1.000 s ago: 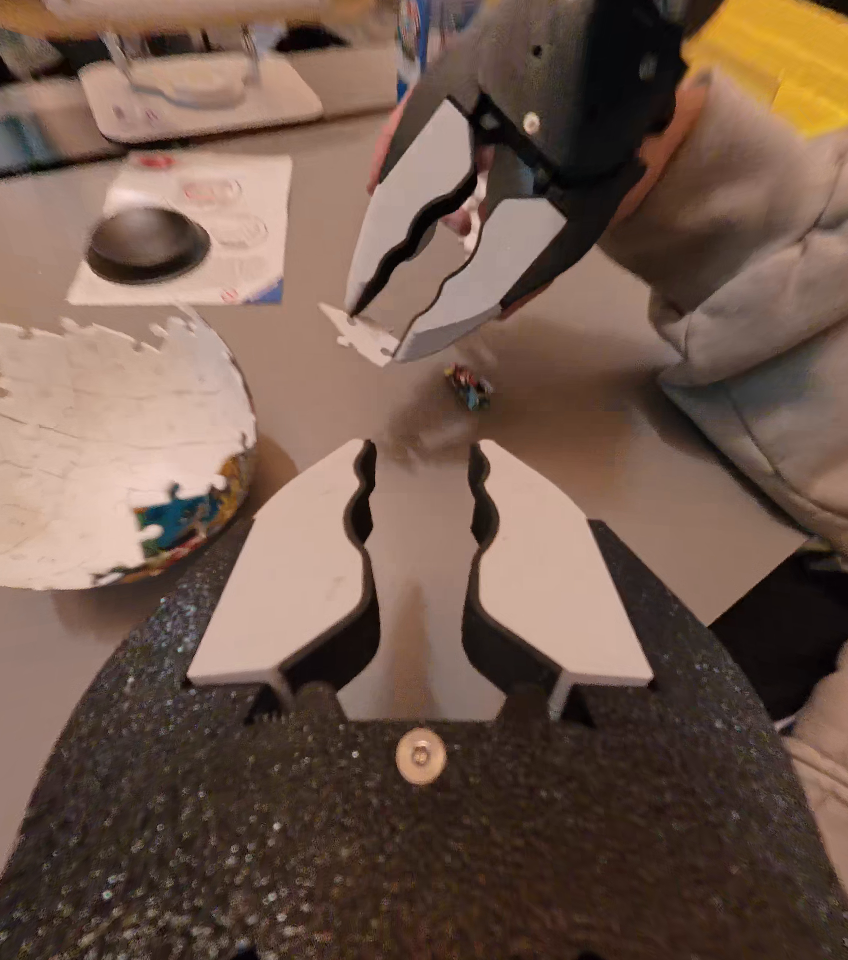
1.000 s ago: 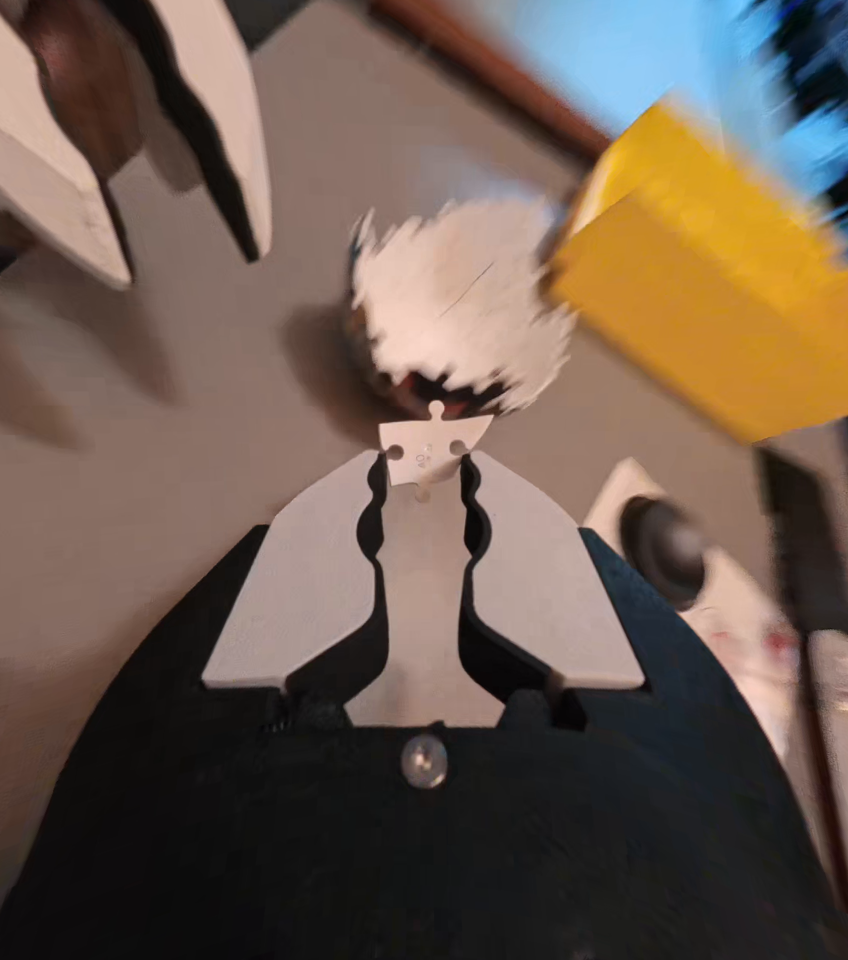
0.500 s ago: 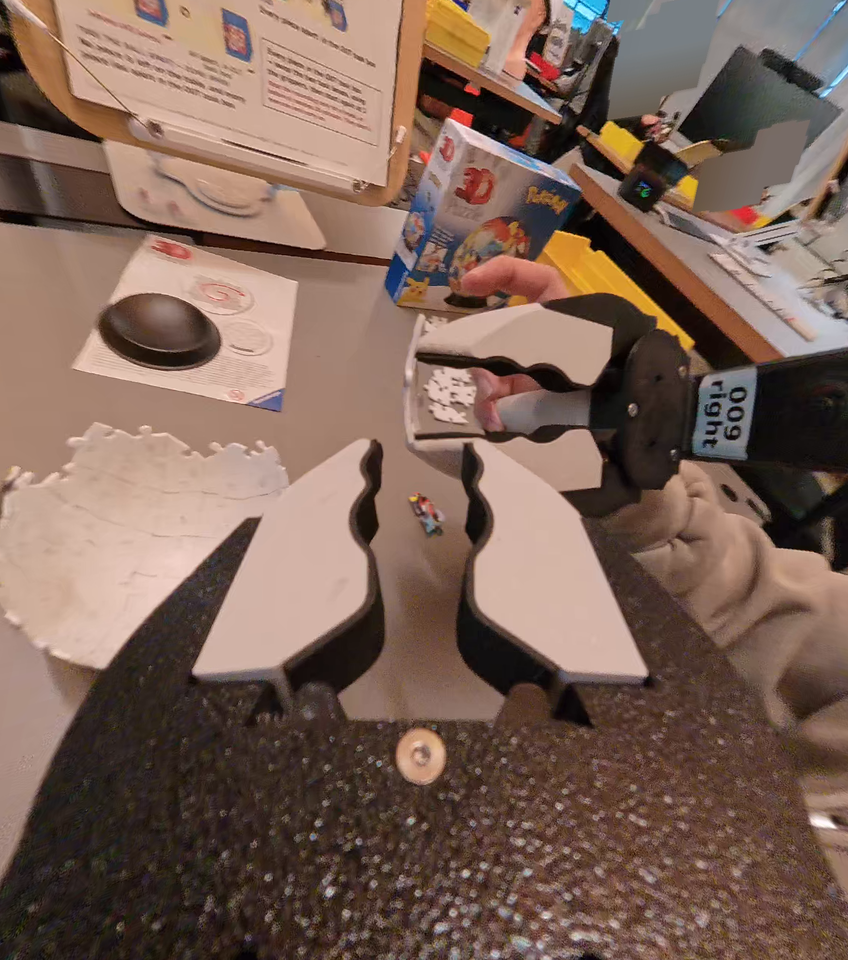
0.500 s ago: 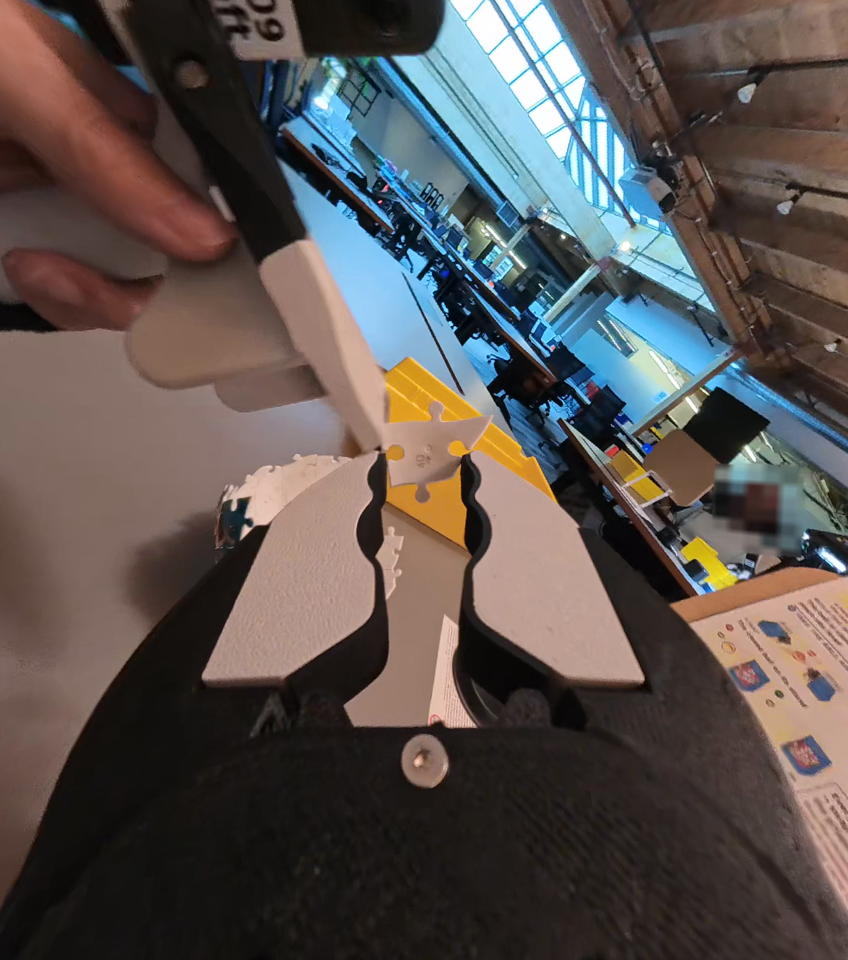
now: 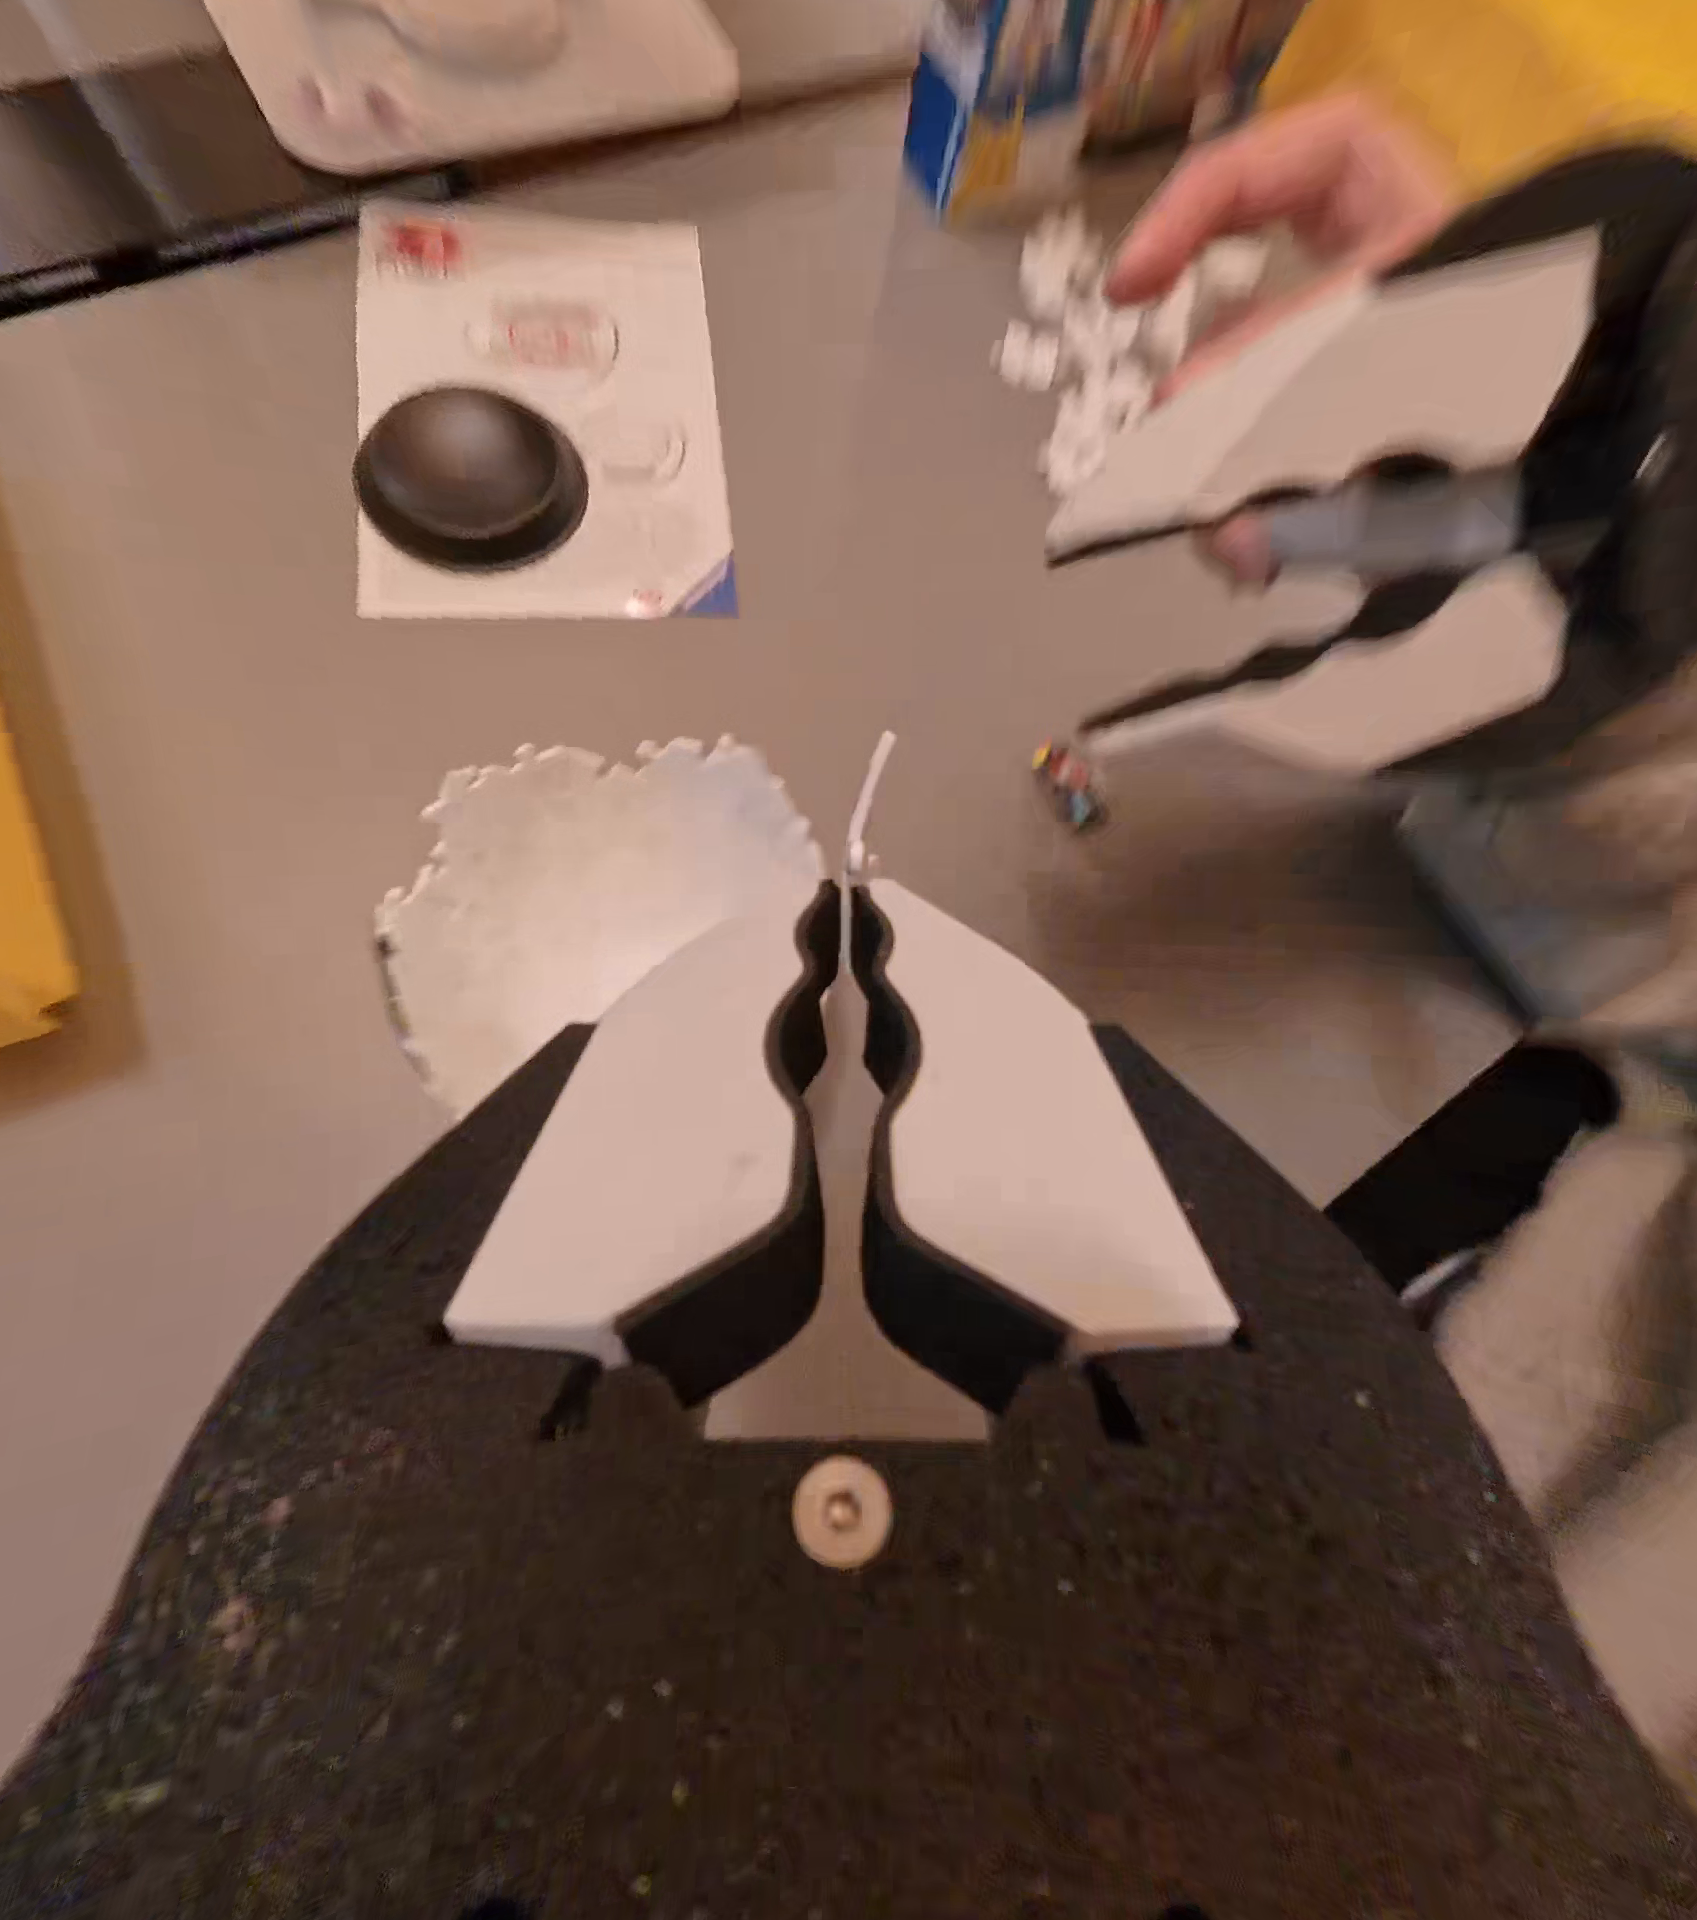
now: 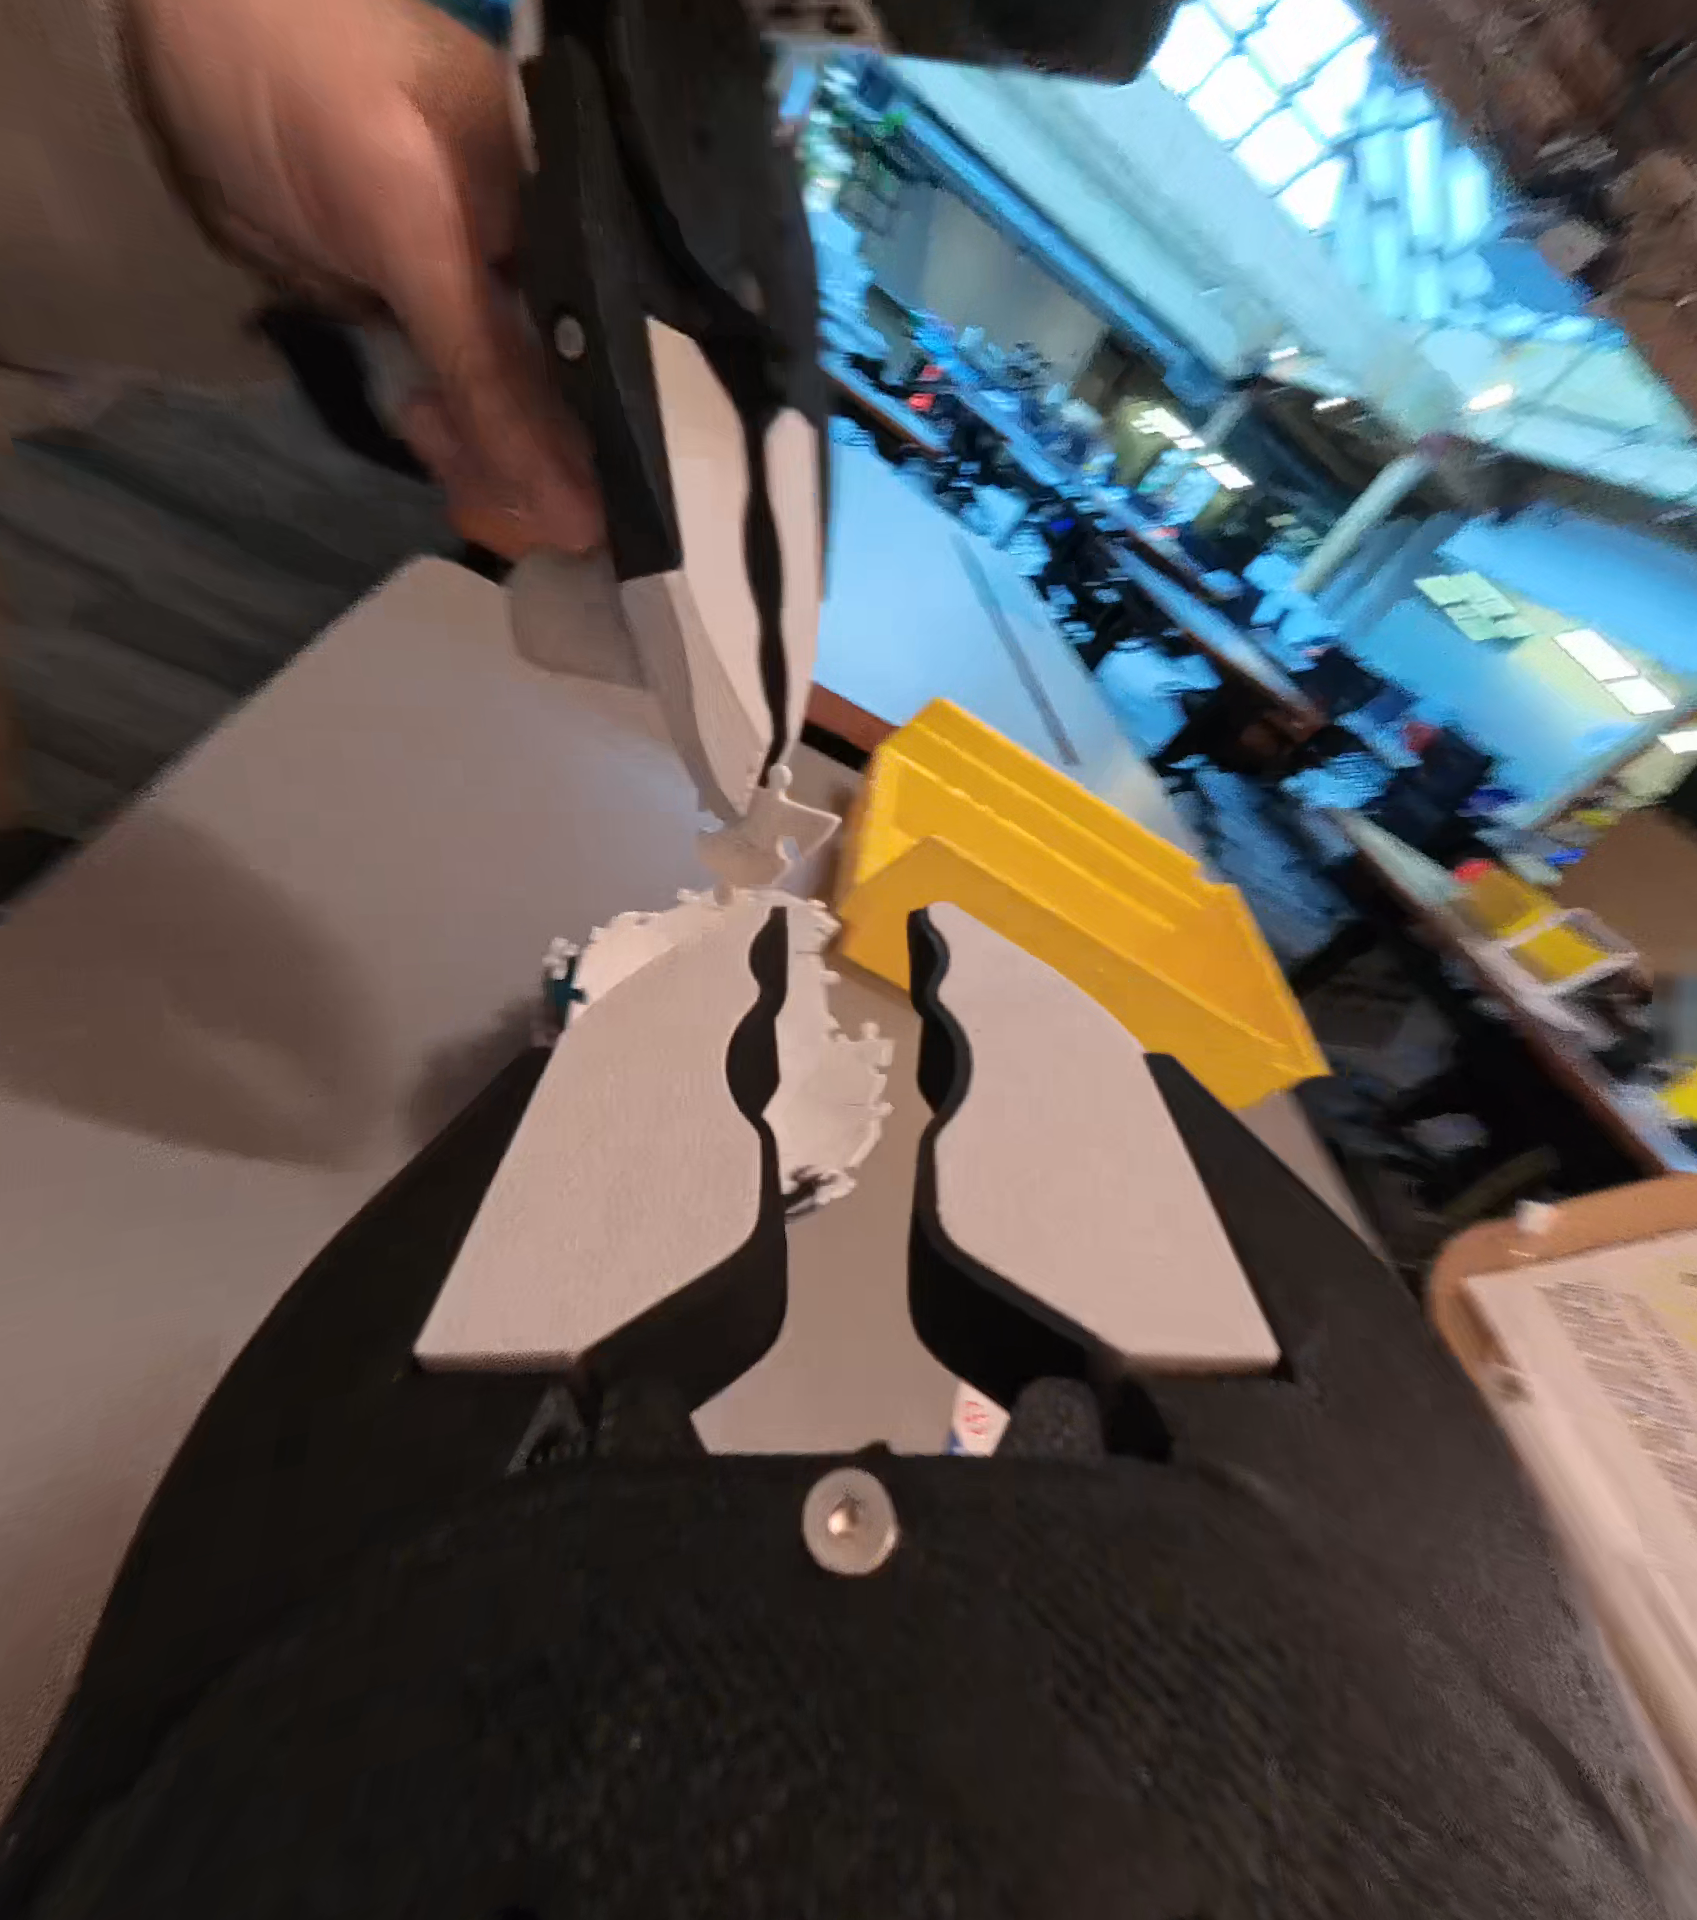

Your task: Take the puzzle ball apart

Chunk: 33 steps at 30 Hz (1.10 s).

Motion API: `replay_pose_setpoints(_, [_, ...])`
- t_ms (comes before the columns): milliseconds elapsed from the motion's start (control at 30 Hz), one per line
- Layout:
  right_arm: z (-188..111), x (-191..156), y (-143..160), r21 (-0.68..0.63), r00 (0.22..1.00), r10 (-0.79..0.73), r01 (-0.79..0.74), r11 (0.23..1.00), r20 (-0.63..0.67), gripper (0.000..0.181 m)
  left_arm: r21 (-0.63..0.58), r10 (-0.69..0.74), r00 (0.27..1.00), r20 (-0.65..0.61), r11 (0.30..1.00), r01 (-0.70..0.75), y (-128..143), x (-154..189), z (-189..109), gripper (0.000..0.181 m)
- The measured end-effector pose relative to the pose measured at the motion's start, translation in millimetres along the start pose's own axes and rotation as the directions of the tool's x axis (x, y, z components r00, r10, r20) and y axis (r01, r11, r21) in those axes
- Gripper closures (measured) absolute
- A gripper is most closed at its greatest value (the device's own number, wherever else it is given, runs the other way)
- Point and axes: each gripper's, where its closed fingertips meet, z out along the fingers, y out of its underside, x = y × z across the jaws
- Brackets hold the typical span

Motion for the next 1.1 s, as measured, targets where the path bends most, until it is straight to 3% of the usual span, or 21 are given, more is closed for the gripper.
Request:
replay_pose_setpoints(67, [4, 3, -6, 0.023, 0.993, 0.068, -0.070, 0.997, 0.092, 0.159, -0.167, 0.139, 0.990, -0.012, 0.976, -0.139, 1, -3, -3, 0.180])
replay_pose_setpoints(200, [27, 18, -17, 0.088, 0.970, 0.160, -0.178, 0.980, 0.181, 0.161, -0.395, 0.329, 0.941, -0.084, 0.856, -0.334, -8, -13, -2, 0.180])
replay_pose_setpoints(300, [46, 12, -1, 0.011, 0.953, 0.134, -0.142, 0.990, 0.272, 0.166, -0.440, 0.349, 0.929, -0.123, 0.820, -0.366, -20, -18, 1, 0.180])
replay_pose_setpoints(467, [67, 14, 18, -0.035, 0.946, 0.079, -0.072, 0.997, 0.314, 0.176, -0.479, 0.336, 0.927, -0.167, 0.794, -0.374, -22, -32, 5, 0.180])
replay_pose_setpoints(567, [73, 25, 25, -0.026, 0.948, 0.111, -0.108, 0.994, 0.297, 0.177, -0.423, 0.308, 0.941, -0.144, 0.840, -0.340, -27, -44, 12, 0.179])
replay_pose_setpoints(767, [74, 46, 26, 0.073, 0.908, 0.303, -0.336, 0.939, 0.291, 0.178, -0.122, 0.188, 0.967, -0.174, 0.970, -0.210, -52, -54, 19, 0.179])
replay_pose_setpoints(967, [80, 53, 26, 0.118, 0.839, 0.444, -0.499, 0.859, 0.315, 0.178, 0.056, 0.108, 0.967, -0.229, 0.994, -0.097, -60, -59, 17, 0.179])
replay_pose_setpoints(1100, [84, 51, 34, 0.100, 0.812, 0.487, -0.541, 0.835, 0.321, 0.178, 0.081, 0.037, 0.961, -0.272, 0.997, -0.015, -56, -64, 22, 0.179])
